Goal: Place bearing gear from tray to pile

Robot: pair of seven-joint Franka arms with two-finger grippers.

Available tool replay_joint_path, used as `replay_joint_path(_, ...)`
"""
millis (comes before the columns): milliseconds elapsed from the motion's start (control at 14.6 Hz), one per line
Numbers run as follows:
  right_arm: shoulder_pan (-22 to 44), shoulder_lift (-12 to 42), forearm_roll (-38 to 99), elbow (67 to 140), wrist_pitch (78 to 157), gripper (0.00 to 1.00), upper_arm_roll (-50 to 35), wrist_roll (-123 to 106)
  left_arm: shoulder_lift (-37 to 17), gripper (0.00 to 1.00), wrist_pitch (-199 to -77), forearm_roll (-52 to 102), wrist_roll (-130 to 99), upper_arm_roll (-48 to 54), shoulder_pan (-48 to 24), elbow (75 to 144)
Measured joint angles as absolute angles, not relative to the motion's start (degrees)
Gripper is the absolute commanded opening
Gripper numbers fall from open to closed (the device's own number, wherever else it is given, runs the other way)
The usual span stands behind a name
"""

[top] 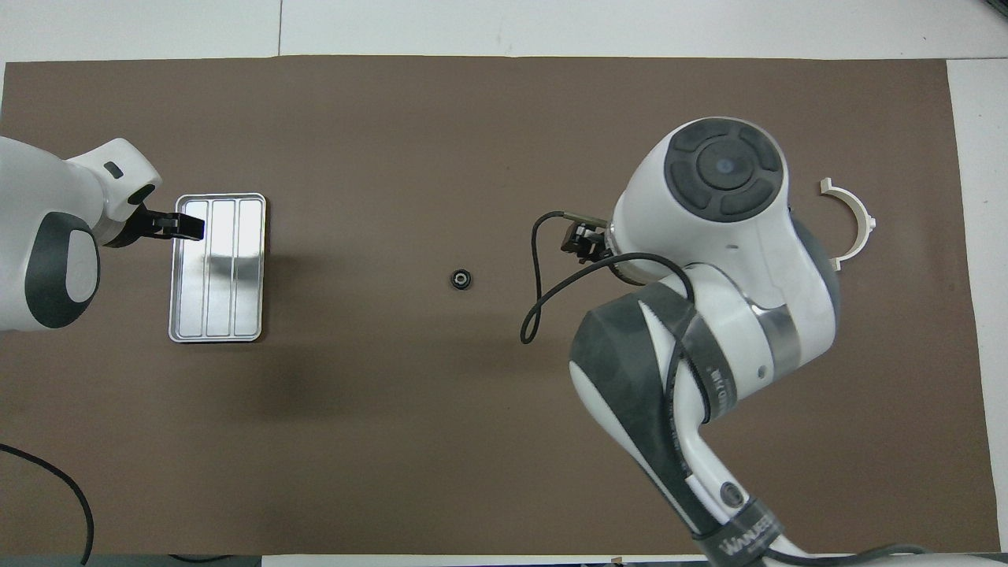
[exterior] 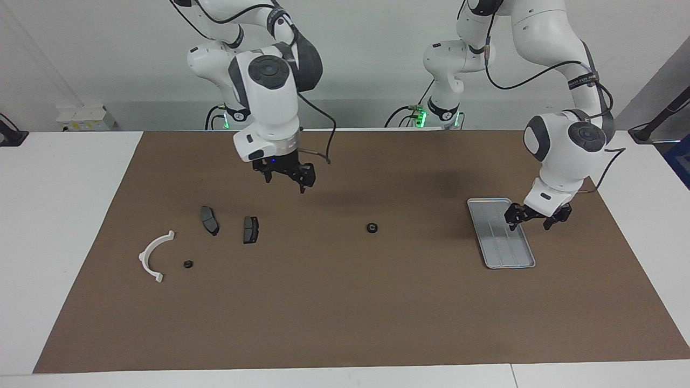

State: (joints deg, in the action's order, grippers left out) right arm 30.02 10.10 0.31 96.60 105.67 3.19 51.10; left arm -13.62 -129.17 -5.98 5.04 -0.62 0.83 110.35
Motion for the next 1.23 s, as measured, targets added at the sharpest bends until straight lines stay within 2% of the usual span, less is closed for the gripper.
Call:
replay_joint_path(274, 36.68, 11.54, 0.84, 96.68, 108.14, 1.0, 3.01, 59.21, -13.62, 1.0, -129.73, -5.93, 5.0, -0.62, 0.76, 110.46)
replay_joint_path(548, 39.02, 15.02, 0.84, 95.45, 109.18, 1.0, 3.02, 61.66, -13.62, 1.0, -129.77, -5.91, 5.0, -0.62, 0.76, 110.53)
replay_joint_path(890, 39.6, 22.5, 0.82, 90.16, 109.5, 1.0, 3.17, 64.08, -13.62, 1.0, -130.64, -5.89, 4.96, -0.62, 0.76, 110.66)
replay_joint_path(1232, 42.64, 33.16, 0.25, 81.88, 110.9, 1.0, 3.18, 69.59, -13.62, 1.0, -130.89, -5.88, 4.96, -0.63, 0.76, 110.68)
